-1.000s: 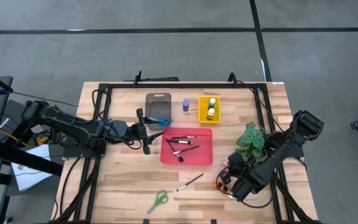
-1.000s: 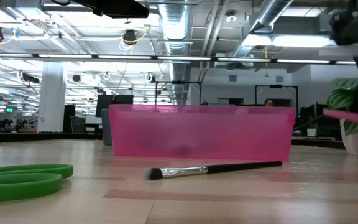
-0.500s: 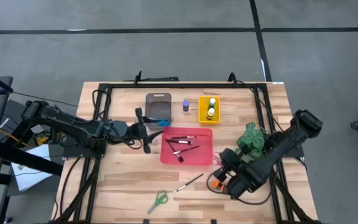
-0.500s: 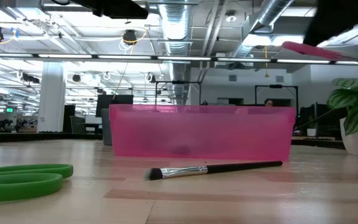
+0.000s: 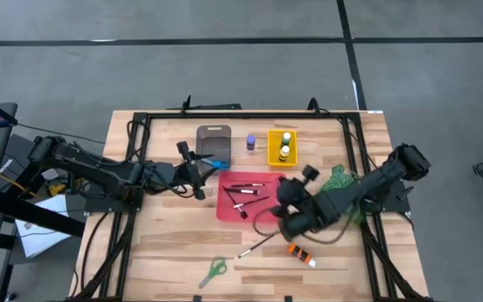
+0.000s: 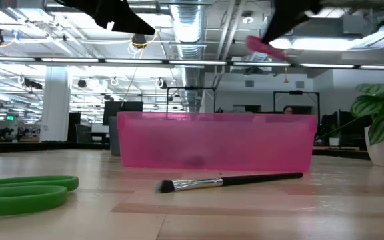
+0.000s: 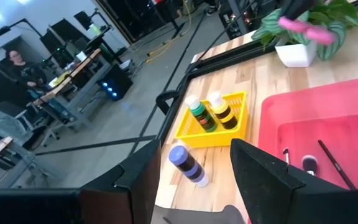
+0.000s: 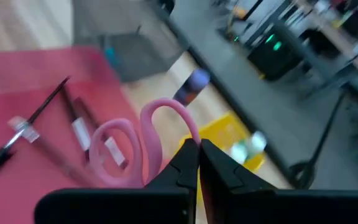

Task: Pick & Place Paint Supplies
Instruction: Put the pink scissors into the black bin

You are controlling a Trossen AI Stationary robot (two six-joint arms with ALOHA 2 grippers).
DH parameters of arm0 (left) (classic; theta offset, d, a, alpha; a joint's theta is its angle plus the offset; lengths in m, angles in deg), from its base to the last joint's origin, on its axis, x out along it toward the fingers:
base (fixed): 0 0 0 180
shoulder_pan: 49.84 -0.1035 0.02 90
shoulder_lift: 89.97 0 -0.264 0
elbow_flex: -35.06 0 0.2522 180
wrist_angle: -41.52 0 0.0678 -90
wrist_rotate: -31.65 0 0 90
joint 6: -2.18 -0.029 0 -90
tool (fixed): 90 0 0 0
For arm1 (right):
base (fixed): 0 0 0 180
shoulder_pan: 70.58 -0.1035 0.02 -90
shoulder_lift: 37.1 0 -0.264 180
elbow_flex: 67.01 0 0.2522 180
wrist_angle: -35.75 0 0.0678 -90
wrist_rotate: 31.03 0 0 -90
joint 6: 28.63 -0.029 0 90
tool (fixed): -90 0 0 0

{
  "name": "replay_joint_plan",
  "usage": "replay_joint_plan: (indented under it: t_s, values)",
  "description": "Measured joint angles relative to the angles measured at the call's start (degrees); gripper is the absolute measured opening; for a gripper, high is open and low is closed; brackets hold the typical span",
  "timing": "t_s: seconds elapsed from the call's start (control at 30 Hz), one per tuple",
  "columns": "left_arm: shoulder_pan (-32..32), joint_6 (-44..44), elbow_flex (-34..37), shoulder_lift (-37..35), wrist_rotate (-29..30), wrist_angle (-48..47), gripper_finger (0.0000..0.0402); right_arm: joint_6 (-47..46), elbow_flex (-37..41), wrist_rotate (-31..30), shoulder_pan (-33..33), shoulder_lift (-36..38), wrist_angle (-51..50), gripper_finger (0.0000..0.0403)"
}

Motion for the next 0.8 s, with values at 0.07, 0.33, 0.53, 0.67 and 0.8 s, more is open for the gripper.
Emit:
replay_joint_plan:
  t_s: [0.07,0.33,0.53,0.67,0.8]
  values:
    - [-0.42,0.44,0.0,0.0,0.0,0.0,0.0187,7.87,0.0,-1.67,2.92,0.0,5.84,0.0]
    - [-1.03,4.82,0.0,0.07,-0.49,0.0,0.019,40.63,0.0,-4.23,11.58,0.02,33.19,0.0]
    - [-1.03,4.59,0.0,0.4,-5.31,0.1,0.0208,60.44,0.0,-1.37,12.87,0.02,51.7,0.0]
    - [-0.99,4.63,0.0,0.4,-6.25,0.72,0.0223,71.51,0.0,1.14,12.84,0.02,59.6,0.0]
    - [-0.99,4.62,0.0,0.4,-8.17,4.16,0.0236,77.7,0.2,5.35,13.32,0.02,67.84,0.0]
